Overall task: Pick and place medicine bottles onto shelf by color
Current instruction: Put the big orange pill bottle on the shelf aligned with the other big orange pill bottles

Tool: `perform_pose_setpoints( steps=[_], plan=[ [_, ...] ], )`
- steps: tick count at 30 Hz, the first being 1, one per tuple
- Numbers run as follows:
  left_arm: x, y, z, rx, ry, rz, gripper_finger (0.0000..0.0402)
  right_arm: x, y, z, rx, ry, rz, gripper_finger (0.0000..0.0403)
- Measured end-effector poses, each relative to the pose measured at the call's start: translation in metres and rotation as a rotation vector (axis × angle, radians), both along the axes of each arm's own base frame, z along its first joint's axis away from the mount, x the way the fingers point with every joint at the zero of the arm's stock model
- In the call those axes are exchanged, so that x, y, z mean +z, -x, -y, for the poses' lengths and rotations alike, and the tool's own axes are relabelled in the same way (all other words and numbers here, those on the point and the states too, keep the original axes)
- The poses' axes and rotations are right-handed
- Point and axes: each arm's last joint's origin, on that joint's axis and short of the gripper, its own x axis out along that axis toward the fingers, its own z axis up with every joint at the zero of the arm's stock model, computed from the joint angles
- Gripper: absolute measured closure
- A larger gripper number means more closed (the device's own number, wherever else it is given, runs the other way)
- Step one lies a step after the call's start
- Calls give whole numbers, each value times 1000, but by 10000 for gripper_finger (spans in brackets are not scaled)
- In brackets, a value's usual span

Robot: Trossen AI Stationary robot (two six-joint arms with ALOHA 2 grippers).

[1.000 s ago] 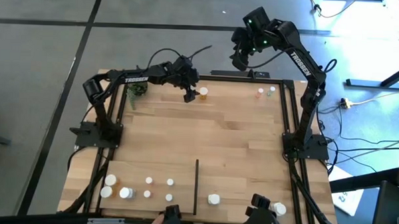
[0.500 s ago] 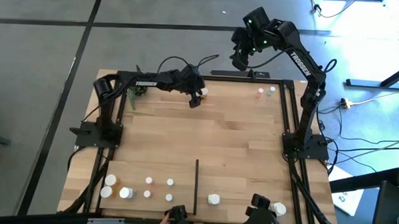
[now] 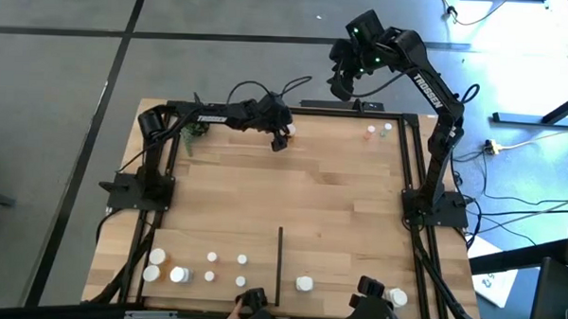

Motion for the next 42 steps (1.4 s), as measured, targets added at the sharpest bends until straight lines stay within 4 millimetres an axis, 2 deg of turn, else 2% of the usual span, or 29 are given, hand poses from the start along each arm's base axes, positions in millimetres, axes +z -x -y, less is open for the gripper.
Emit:
perform_pose_setpoints(
  steps=[12,28,33,42],
  plan=[
    [-17,-3,1,12,6,-51,58,0,0,0,-1,0,0,195],
    [-13,-6,-1,46,-11,-7,60,0,0,0,-1,0,0,195],
    [-13,-6,1,51,-4,-3,81,0,0,0,0,0,0,195],
    [-13,-8,4,35,32,10,156,0,0,0,0,0,0,195]
  ],
)
